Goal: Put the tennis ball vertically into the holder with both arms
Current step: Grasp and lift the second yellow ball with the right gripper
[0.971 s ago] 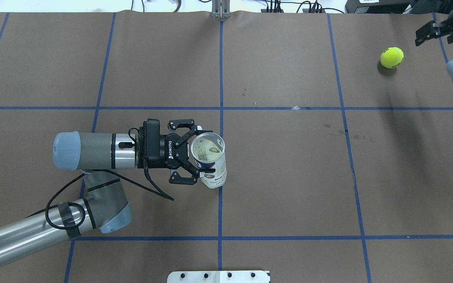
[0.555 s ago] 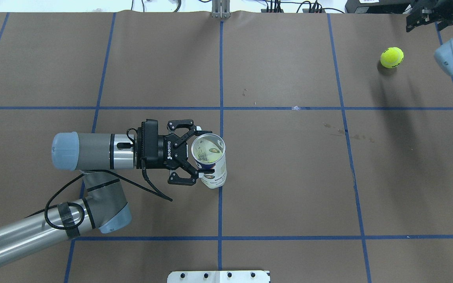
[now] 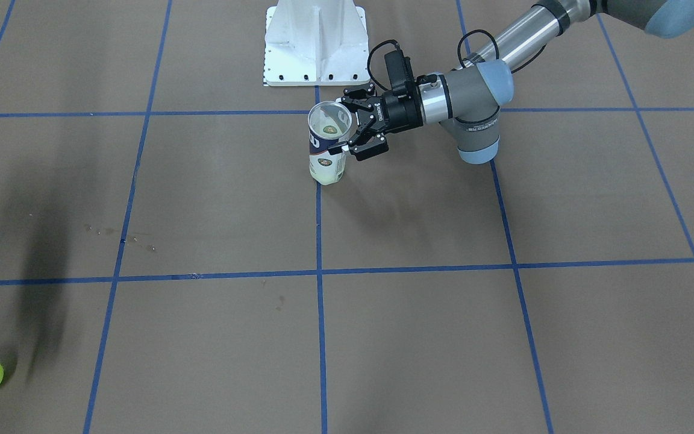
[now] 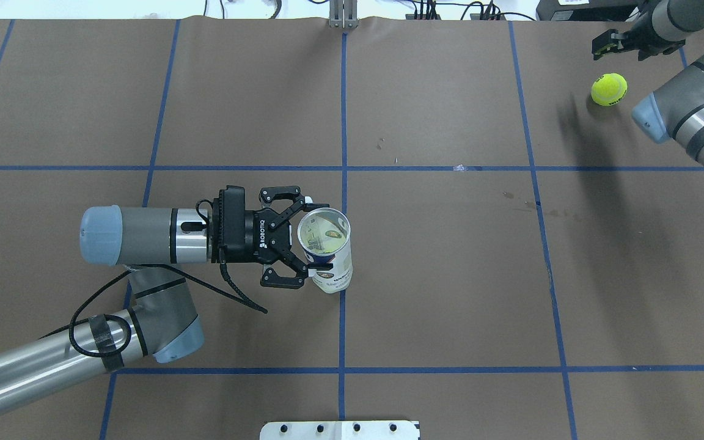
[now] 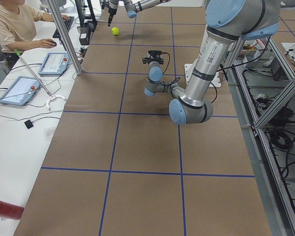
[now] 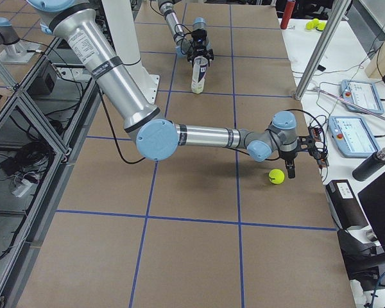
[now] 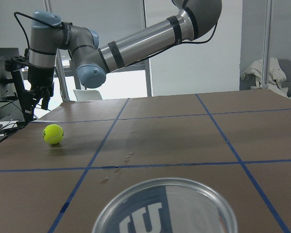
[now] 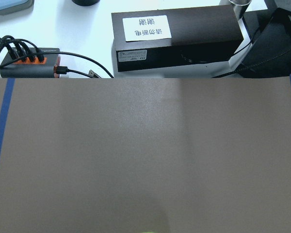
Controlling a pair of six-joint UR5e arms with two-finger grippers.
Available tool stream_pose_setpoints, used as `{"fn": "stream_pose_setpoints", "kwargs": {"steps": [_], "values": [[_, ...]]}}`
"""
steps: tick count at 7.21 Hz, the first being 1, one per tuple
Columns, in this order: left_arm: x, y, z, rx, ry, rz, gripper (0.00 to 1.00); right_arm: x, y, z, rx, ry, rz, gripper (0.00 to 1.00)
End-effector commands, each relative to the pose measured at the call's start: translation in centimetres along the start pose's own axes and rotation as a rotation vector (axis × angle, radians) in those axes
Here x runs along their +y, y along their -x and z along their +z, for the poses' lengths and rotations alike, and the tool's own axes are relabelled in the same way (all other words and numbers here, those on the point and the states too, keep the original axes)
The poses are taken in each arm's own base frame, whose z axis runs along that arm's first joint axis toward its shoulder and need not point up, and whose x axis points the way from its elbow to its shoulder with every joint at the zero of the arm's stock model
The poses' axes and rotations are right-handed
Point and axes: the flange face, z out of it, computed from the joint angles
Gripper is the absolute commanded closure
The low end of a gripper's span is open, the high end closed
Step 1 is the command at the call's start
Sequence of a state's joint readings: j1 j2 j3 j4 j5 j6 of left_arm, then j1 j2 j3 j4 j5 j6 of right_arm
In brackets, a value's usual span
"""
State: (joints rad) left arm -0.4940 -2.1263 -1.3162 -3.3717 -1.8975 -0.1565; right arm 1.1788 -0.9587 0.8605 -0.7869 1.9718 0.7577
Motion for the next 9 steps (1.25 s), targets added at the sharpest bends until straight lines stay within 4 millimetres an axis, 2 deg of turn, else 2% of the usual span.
{"fn": "stream_pose_setpoints", "kwargs": {"steps": [1, 3, 6, 7, 9], "values": [[-0.1, 0.0, 0.1, 0.0, -0.001, 0.0, 0.01, 2.2, -1.2, 1.5, 0.007, 0.0, 0.009, 0.01], [-0.1, 0.0, 0.1, 0.0, -0.003, 0.002, 0.01, 3.1, -1.4, 2.1, 0.01, 0.011, 0.011, 0.01], [-0.1, 0.0, 0.1, 0.0, -0.001, 0.0, 0.01, 3.6, -0.5, 2.5, 0.006, 0.017, 0.01, 0.01], [-0.1, 0.0, 0.1, -0.001, -0.002, 0.0, 0.01, 3.9, -0.1, 2.8, 0.014, 0.013, 0.003, 0.05], [-0.1, 0.0, 0.1, -0.001, -0.002, 0.0, 0.01, 4.3, -0.4, 3.0, 0.022, 0.016, 0.003, 0.64]]}}
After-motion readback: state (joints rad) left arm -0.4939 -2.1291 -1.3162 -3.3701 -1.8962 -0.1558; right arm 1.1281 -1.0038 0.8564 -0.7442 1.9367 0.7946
